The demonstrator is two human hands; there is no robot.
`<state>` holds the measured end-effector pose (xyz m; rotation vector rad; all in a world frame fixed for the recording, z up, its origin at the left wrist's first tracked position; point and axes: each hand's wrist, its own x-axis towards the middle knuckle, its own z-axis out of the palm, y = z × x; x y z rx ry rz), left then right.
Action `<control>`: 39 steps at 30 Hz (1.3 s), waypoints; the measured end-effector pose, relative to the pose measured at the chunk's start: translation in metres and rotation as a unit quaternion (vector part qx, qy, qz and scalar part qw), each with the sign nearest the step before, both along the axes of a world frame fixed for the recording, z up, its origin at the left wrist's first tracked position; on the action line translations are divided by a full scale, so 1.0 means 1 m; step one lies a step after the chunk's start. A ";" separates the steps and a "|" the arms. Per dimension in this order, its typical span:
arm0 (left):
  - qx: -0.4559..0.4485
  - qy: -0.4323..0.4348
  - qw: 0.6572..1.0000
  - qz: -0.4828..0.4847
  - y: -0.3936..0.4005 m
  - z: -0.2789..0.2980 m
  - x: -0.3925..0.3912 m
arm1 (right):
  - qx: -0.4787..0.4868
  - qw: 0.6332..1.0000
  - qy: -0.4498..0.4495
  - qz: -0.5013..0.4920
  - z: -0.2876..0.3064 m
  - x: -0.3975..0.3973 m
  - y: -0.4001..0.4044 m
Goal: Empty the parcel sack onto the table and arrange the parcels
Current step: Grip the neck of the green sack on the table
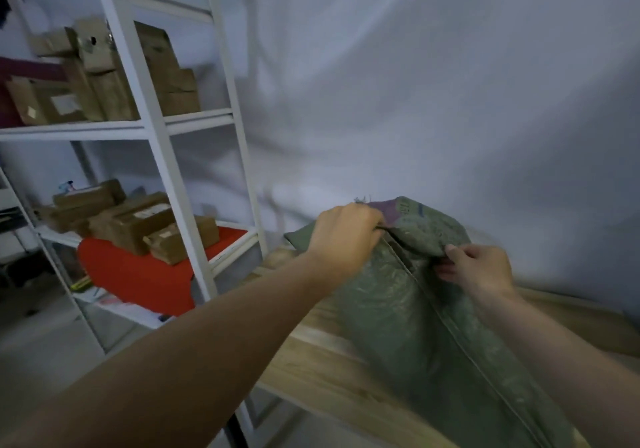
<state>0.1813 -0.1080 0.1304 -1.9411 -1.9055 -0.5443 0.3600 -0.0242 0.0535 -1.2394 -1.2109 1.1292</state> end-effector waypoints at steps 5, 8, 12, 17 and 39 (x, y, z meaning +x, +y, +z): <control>0.028 -0.095 0.995 0.029 0.021 0.000 0.000 | 0.099 0.958 -0.248 0.106 -0.024 0.023 -0.024; 0.039 -0.123 0.991 0.035 0.034 -0.002 0.004 | 0.083 0.897 -0.421 0.106 -0.054 0.035 -0.025; 0.060 -0.127 0.989 0.034 0.047 0.002 0.017 | 0.082 0.850 -0.512 0.087 -0.073 0.036 -0.024; 0.078 -0.115 0.990 0.040 0.062 0.017 0.014 | 0.108 0.850 -0.515 0.014 -0.046 0.046 -0.010; -0.027 0.114 0.990 -0.074 0.145 0.058 0.065 | 0.310 0.854 -0.404 -0.108 0.075 0.050 0.067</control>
